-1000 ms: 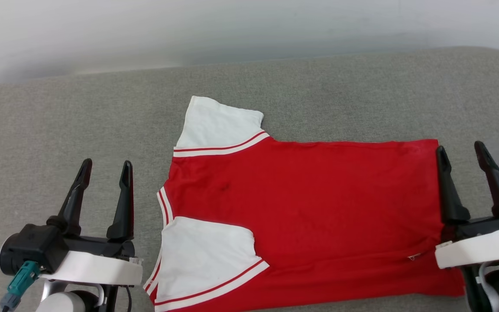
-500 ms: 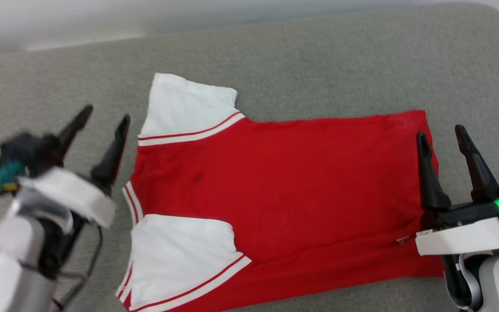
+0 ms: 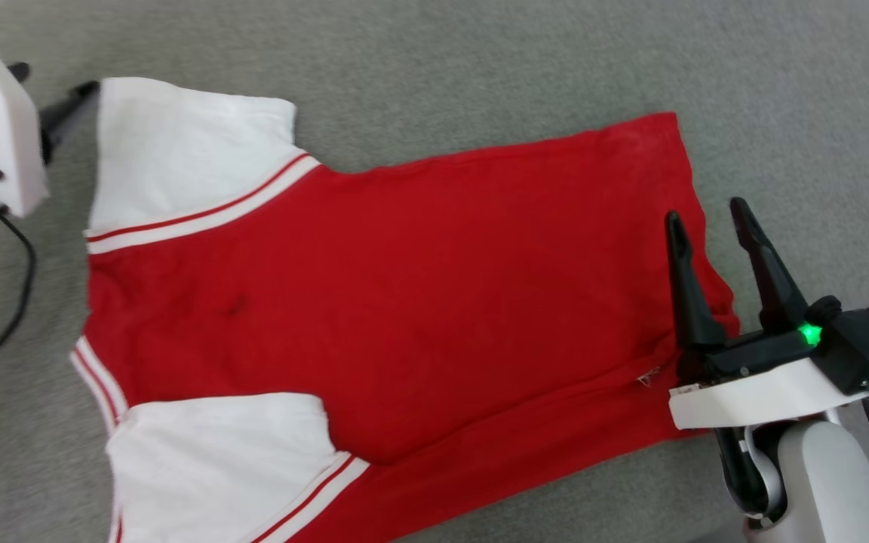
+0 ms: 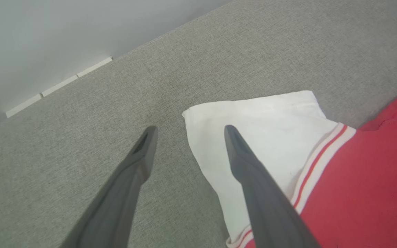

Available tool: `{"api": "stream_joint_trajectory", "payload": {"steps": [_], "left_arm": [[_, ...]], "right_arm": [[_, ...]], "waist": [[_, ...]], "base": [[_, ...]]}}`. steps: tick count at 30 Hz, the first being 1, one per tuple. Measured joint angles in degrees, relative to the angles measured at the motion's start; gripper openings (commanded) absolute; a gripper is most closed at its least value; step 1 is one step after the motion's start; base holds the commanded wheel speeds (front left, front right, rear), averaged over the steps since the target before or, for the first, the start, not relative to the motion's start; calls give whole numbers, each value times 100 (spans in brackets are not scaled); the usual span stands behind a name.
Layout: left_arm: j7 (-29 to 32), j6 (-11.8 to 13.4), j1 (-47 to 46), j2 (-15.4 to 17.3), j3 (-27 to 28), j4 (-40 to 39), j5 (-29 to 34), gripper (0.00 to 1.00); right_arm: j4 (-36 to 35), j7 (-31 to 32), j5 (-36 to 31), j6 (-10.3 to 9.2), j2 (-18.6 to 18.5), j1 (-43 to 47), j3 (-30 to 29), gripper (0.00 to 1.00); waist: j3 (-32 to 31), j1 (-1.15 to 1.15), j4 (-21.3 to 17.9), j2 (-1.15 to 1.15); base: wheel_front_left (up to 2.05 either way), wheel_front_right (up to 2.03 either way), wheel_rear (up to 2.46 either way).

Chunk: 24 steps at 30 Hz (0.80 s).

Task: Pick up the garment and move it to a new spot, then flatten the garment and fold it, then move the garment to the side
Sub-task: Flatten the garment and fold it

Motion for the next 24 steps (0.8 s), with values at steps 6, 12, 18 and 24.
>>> {"api": "stream_joint_trajectory", "payload": {"steps": [6,12,18,24], "left_arm": [[1035,75,-498,208,-120,419,-130,100],[1411,160,-723,368,-265,566,38,100],[1572,129,-762,460,-381,624,-3,100],[1413,111,-702,352,-394,558,-162,0]], "right_arm": [[26,-11,102,0,76,-108,132,100],[22,-11,151,0,105,-125,168,100],[120,-11,205,0,118,-151,107,100],[185,-11,197,0,118,-172,70,100]], "waist": [[343,0,-371,0],[602,0,-597,0],[718,-1,-671,0],[698,-1,-618,0]], "base": [[0,0,0],[0,0,0],[0,0,0],[0,0,0]]}}
